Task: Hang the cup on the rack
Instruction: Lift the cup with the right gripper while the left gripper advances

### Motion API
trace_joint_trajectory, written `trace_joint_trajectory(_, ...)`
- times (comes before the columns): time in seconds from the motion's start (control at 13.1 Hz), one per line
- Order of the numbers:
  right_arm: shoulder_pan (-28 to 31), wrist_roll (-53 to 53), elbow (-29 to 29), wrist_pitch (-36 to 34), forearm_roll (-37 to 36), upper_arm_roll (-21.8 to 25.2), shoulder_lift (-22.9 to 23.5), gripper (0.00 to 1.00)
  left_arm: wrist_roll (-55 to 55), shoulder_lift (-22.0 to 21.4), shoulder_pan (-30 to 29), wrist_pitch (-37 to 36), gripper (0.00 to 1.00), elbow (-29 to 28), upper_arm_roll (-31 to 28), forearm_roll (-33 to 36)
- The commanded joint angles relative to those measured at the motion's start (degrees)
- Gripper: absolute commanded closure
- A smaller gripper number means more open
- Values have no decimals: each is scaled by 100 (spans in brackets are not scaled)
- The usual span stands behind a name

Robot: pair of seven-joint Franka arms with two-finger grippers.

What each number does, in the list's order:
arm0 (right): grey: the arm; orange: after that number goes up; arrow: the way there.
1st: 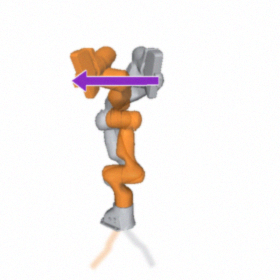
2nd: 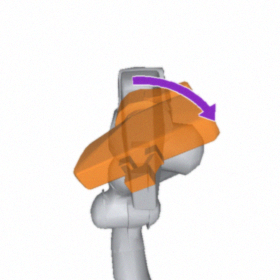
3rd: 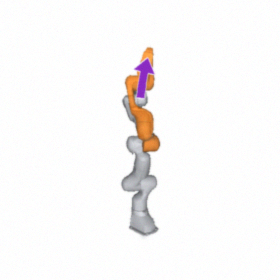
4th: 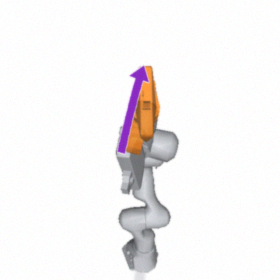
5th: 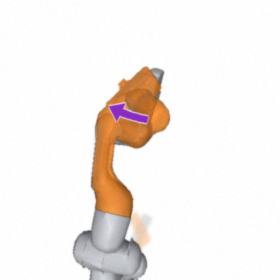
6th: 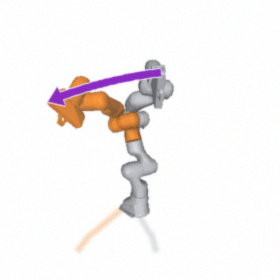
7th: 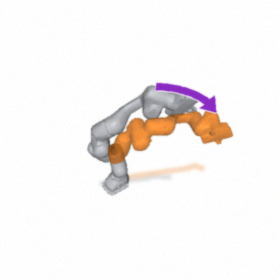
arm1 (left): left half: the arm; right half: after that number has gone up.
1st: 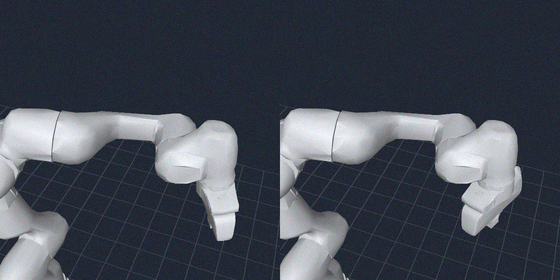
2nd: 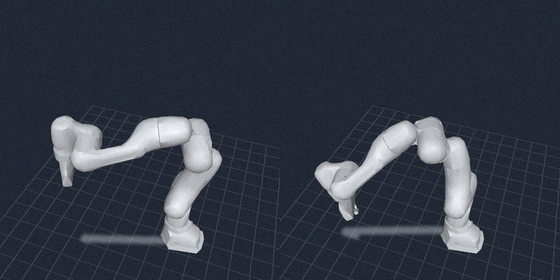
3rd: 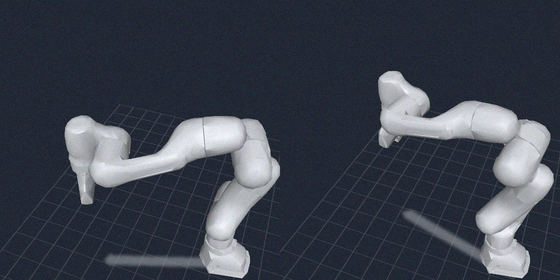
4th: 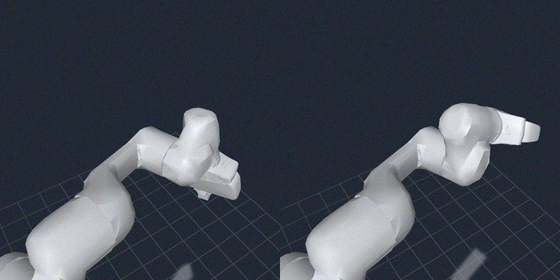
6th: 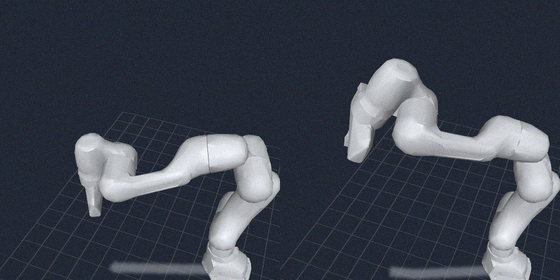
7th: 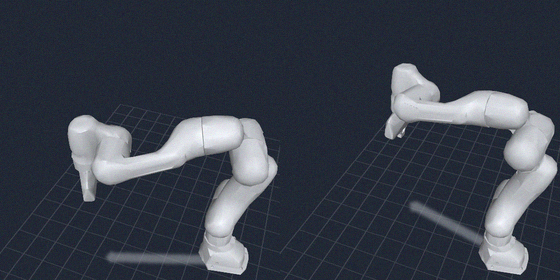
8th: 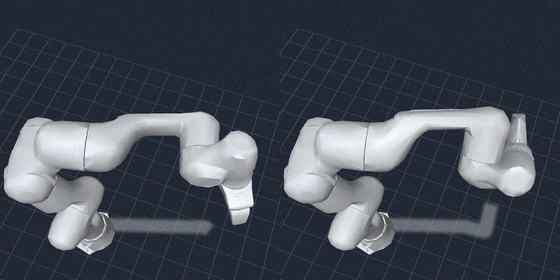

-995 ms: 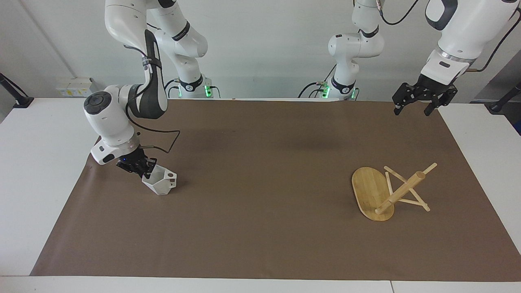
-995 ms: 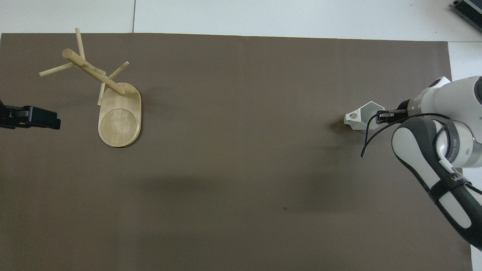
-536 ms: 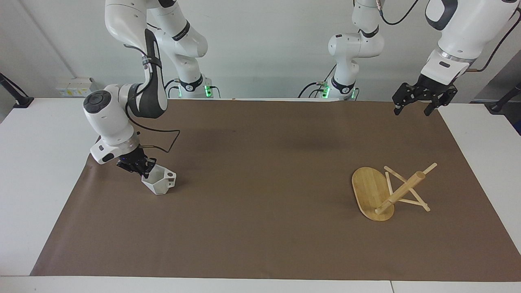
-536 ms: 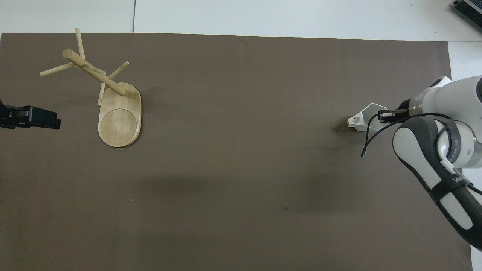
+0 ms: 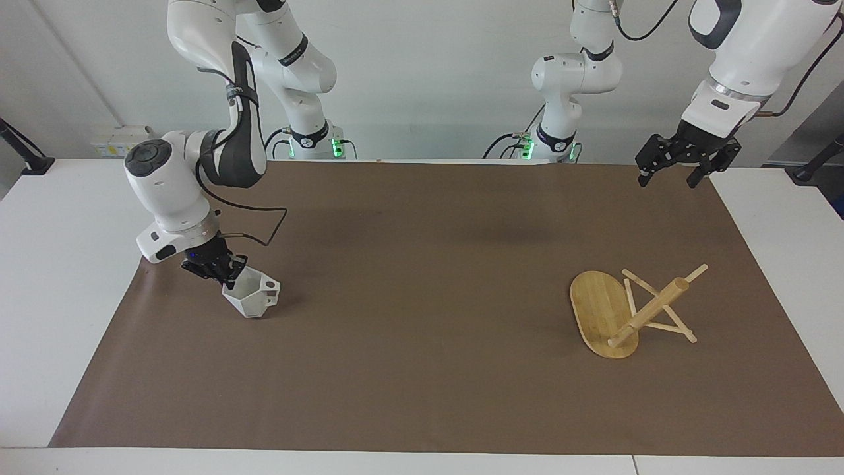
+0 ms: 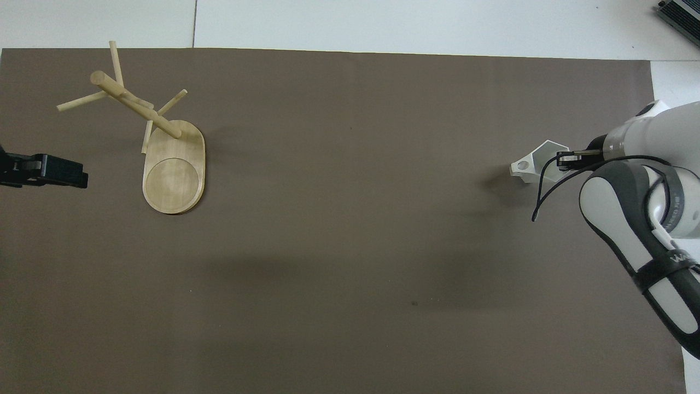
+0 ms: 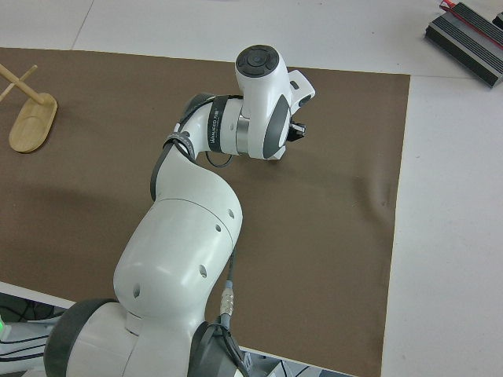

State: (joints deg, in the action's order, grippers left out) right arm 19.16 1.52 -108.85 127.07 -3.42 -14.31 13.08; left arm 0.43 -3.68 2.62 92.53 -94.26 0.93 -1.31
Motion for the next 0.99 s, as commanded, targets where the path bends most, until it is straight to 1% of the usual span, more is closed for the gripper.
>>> trace_joint_trajectory(0.0, 53, -134, 266, -445, 8, -98, -112, 96, 36, -80, -52, -7, 0, -110, 56, 79)
trace_joint_trajectory(0.23, -26, -309, 636, -885, 17, -168, -174, 96, 62, -80, -60, 54, 0, -110, 56, 79)
trace_joint_trajectory(0.31, -18, -423, 698, -947, 17, -317, -218, 97, 53, -80, -69, 141, 0, -110, 56, 70)
trace_joint_trajectory(0.38, -26, -546, 733, -1026, 17, -344, -279, 99, 45, -89, -60, 203, 0, -154, 56, 70)
trace_joint_trajectory(0.54, -27, -679, 943, -1297, 17, -520, -324, 100, -121, -203, -7, 99, 0, -338, 56, 70)
trace_joint_trajectory(0.61, -27, -705, 1075, -1490, 17, -538, -324, 100, -288, -212, 10, 90, 0, -391, 56, 70)
trace_joint_trajectory(0.69, -27, -705, 1163, -1632, 8, -538, -324, 100, -672, -290, 36, 72, 0, -539, 91, 70)
trace_joint_trajectory(0.77, -27, -705, 1277, -1781, 8, -538, -324, 100, -1294, -343, 37, 89, 0, -654, 109, 70)
trace_joint_trajectory(0.84, -27, -697, 1383, -1939, 8, -538, -324, 100, -1578, -370, 37, 107, 0, -716, 117, 44)
trace_joint_trajectory(0.92, -27, -697, 1497, -2088, 8, -538, -324, 100, -1703, -405, 37, 107, 0, -769, 126, -157)
